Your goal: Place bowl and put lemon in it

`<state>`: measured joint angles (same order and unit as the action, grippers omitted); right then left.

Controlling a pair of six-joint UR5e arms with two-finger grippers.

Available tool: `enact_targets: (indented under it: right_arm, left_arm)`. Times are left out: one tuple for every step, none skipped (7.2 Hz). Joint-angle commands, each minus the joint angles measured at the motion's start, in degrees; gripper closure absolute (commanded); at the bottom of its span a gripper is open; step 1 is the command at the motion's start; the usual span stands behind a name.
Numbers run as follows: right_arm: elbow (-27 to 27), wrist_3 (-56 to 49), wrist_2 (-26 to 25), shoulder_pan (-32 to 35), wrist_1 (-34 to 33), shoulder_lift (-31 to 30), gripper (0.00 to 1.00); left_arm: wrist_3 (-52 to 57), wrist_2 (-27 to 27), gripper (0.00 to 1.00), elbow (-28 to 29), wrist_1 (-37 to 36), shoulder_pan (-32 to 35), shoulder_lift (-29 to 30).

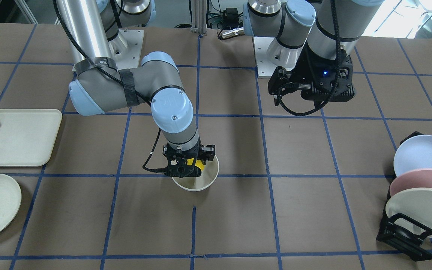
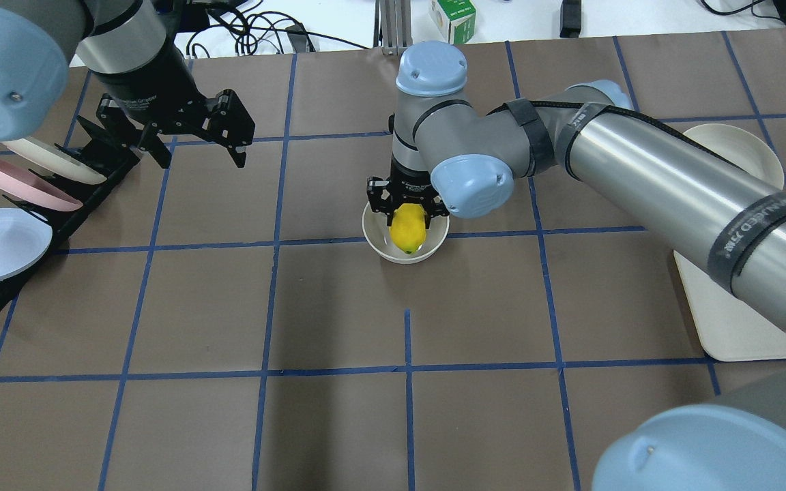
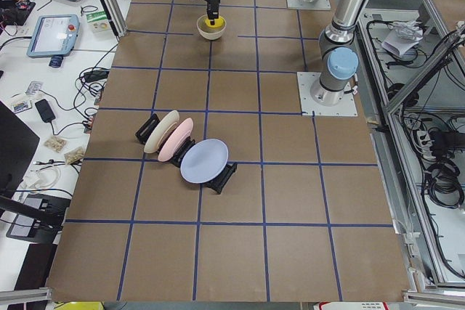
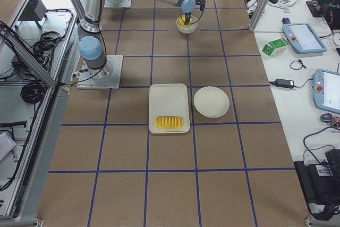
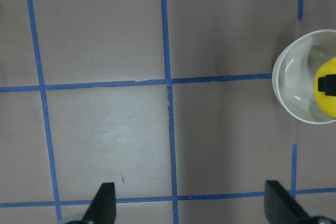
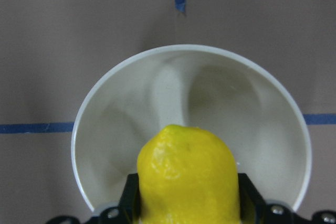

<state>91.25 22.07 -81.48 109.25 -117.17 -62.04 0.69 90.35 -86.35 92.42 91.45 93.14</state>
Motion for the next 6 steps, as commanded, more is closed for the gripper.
enact_targets:
  right_arm:
    - [0.24,0.43,0.45,0.7,-1.39,1.57,0.9]
    - [0.33,0.43,0.19,0.7,-1.04,1.31,0.74]
    - [0.33,0.34,0.1,0.7,-1.21,1.49,0.5]
    - [0.24,0.08,0.27,0.61,-1.48,1.57,0.35]
    - [0.16,-0.62,0.27,0.61,-1.92,1.75,0.18]
    - [0.16,-0.62,-0.43,0.61,-2.01,2.19,0.0]
  left_arm:
    - [0.19,0.0,0.0,0.31,0.92,0.04,-0.32]
    - [0.28,-0.26,0.0,0.31,1.0,0.13,-0.5]
    - [0.28,-0.7,0.0,0.31,1.0,0.05,-0.15]
    - [0.28,-0.62,0.0,0.31,0.92,-0.22,-0.23]
    - [0.28,-0.27,0.0,-0.21,1.18,-0.13,-0.41]
    - [0.28,-0.53,0.0,0.22,1.18,-0.13,-0.15]
